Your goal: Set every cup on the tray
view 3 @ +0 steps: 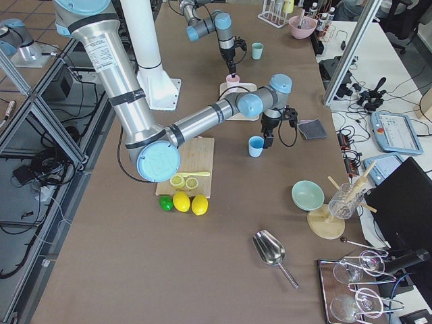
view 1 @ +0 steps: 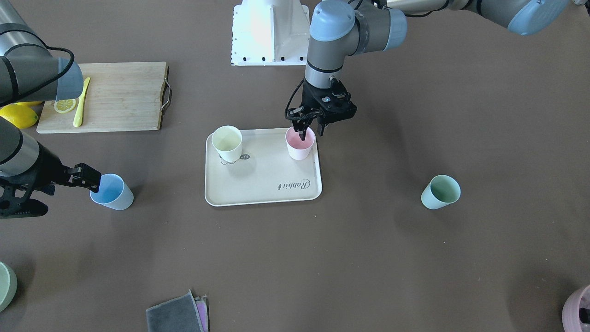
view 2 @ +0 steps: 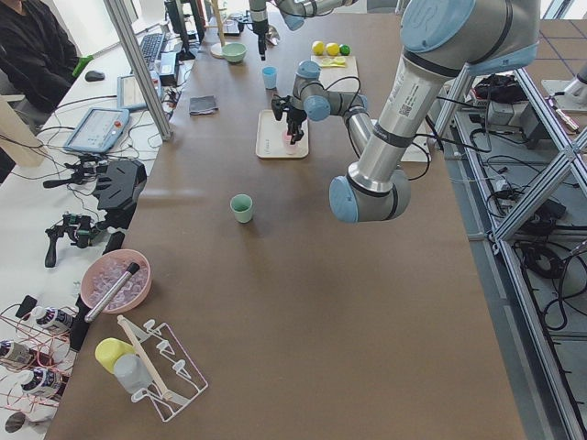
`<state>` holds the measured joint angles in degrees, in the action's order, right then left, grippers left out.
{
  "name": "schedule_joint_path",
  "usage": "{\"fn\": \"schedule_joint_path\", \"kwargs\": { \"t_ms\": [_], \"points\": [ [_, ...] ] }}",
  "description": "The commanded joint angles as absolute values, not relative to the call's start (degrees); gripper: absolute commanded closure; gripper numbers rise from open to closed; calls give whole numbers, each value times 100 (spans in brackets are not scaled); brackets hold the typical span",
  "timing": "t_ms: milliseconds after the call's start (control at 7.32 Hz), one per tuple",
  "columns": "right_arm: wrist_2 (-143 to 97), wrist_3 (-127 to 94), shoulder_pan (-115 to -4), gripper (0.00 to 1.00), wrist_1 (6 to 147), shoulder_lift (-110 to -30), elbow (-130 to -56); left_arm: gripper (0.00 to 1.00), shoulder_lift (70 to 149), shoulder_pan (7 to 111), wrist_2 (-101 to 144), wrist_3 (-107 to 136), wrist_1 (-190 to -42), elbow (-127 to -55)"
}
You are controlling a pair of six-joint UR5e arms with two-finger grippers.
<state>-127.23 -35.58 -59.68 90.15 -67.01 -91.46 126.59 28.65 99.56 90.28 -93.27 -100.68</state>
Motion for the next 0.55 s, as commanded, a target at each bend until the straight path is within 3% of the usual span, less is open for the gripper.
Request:
{"fn": "schedule_joint_path", "kwargs": {
  "t_ms": [0, 137, 273, 410],
  "points": [
    [-12613, -3595, -5740, 0, 8465, -6916, -8948, 3, 12656, 3233, 10405, 8843, -9290, -10186],
    [-12473, -3612, -5600, 0, 8429, -6960, -8939, 3, 12656, 3374, 10519, 8694, -9203, -10204],
    [-12463, -3612, -5573, 8, 8324, -7057, -8947, 3, 12674, 3558, 10755, 8562, -9115, -10265],
    [-12445, -3604, -5477, 69, 8080, -7197, -8921, 3, 12674, 3812, 10975, 8291, -8984, -10335]
  ]
}}
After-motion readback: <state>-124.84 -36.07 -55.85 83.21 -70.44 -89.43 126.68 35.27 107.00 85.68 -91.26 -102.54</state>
